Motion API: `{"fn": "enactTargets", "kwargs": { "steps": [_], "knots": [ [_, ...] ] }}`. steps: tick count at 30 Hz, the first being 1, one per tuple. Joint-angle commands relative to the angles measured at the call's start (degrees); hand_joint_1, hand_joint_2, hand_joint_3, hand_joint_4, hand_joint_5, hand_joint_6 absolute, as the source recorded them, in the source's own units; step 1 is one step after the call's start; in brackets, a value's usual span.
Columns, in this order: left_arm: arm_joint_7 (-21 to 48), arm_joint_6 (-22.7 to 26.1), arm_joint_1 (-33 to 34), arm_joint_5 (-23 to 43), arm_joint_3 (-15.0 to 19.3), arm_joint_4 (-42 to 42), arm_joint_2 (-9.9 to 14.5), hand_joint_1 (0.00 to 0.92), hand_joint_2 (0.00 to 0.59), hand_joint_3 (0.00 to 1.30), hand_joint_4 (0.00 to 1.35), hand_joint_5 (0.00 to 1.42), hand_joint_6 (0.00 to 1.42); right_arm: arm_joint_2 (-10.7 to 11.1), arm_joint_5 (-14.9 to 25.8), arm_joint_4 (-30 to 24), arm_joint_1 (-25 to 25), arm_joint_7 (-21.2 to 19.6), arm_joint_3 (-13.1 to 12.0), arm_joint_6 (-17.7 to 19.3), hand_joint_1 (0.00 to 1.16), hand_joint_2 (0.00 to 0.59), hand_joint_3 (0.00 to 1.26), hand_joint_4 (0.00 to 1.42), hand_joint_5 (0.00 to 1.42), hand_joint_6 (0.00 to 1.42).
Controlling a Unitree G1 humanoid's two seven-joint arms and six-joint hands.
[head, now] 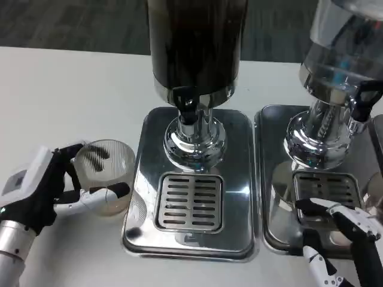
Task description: Grasp the cup under the faucet to collect the drink, then remove the cup.
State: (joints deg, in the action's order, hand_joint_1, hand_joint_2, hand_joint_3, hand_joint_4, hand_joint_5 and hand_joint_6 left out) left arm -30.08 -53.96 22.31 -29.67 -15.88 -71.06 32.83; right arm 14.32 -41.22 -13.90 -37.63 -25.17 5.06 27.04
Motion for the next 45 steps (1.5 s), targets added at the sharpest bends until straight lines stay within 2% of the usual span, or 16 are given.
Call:
{"fn": "enactTargets", "kwargs": {
  "steps": [1,17,24,45],
  "knots": [
    [-1.1,-2.0,-1.4,0.3,0.9,0.8,0.4,0.379,0.149,0.63,0.71,0.99,1.33,0.3,0.3,0.0,0.0,0.3,0.0,0.8,0.30,0.454,0.41,0.41,0.36,0.20],
    [-1.9,-6.3,-5.0,1.9,6.9,3.1,2.2,0.388,0.133,0.67,0.76,1.04,1.38,-0.1,0.7,0.8,0.5,0.0,0.4,1.4,0.33,0.454,0.40,0.41,0.36,0.20],
    [-0.5,-8.4,-5.0,2.6,9.2,4.4,2.0,0.388,0.132,0.67,0.76,1.04,1.39,-0.3,0.7,0.9,0.8,-0.1,0.6,1.4,0.33,0.455,0.40,0.41,0.36,0.19],
    [3.5,-8.7,0.0,1.7,7.2,5.6,-2.7,0.397,0.127,0.67,0.76,1.03,1.37,-1.0,0.2,0.5,-0.6,-1.5,0.6,1.7,0.34,0.455,0.40,0.41,0.36,0.18]
  ]
}}
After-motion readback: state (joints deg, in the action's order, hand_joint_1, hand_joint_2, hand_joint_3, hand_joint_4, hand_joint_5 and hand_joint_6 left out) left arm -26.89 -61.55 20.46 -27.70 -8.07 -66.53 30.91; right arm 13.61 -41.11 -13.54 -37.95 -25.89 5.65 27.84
